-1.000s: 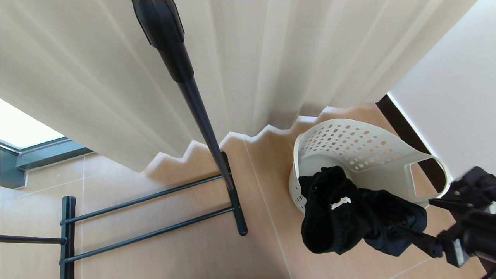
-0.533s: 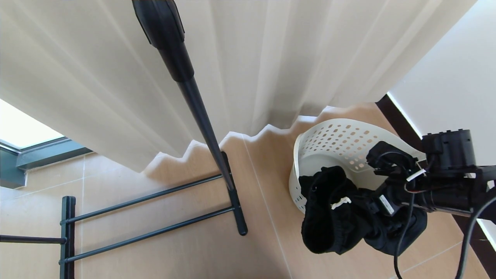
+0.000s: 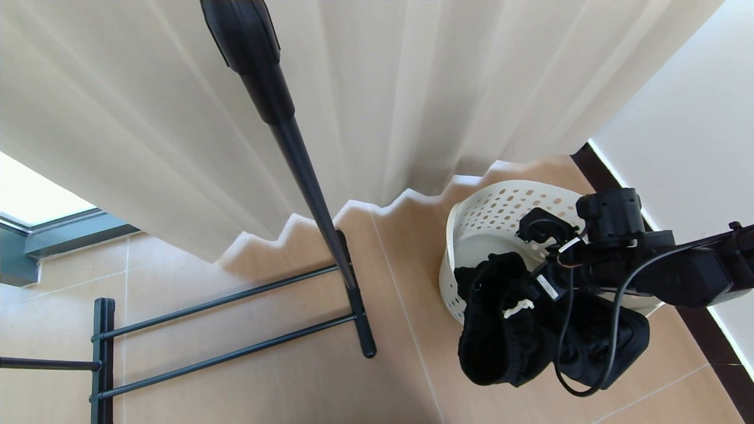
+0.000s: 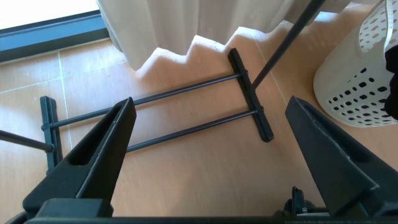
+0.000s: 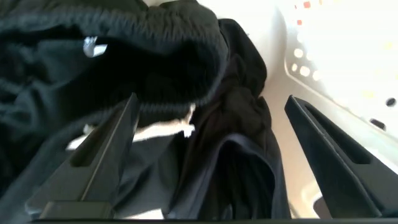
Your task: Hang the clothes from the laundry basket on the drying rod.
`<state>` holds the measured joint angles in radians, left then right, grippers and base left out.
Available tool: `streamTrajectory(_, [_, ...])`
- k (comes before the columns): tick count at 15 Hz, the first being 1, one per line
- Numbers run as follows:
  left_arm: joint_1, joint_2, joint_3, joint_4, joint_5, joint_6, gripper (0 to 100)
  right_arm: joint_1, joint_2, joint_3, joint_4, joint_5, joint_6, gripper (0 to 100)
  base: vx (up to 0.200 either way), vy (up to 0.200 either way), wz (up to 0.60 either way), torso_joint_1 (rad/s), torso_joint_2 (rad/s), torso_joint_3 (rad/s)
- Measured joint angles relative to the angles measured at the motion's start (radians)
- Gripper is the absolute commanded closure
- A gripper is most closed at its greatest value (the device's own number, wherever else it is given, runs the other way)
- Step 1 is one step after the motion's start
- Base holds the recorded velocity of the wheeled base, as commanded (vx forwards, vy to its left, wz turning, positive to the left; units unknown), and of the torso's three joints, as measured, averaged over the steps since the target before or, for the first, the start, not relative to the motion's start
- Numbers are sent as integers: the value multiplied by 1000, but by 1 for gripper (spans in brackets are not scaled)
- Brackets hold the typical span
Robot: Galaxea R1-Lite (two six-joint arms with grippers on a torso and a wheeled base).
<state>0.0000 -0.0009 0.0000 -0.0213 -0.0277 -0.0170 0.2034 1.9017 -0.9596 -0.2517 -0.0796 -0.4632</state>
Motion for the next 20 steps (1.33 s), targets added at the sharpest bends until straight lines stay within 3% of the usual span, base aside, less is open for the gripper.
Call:
streamTrajectory(12, [0,0,0,0,0,0,0,-16,149,-106,-83,-1,9,0,0,0,0,0,0,0])
streamTrajectory(13, [0,0,0,0,0,0,0,-19,157,-108,-84,0,12,100,0,0,0,0,0,0])
streamTrajectory(20, [0,0,0,0,0,-1,0,-24,140,-89,-104,9,113,100,0,0,0,0,0,0])
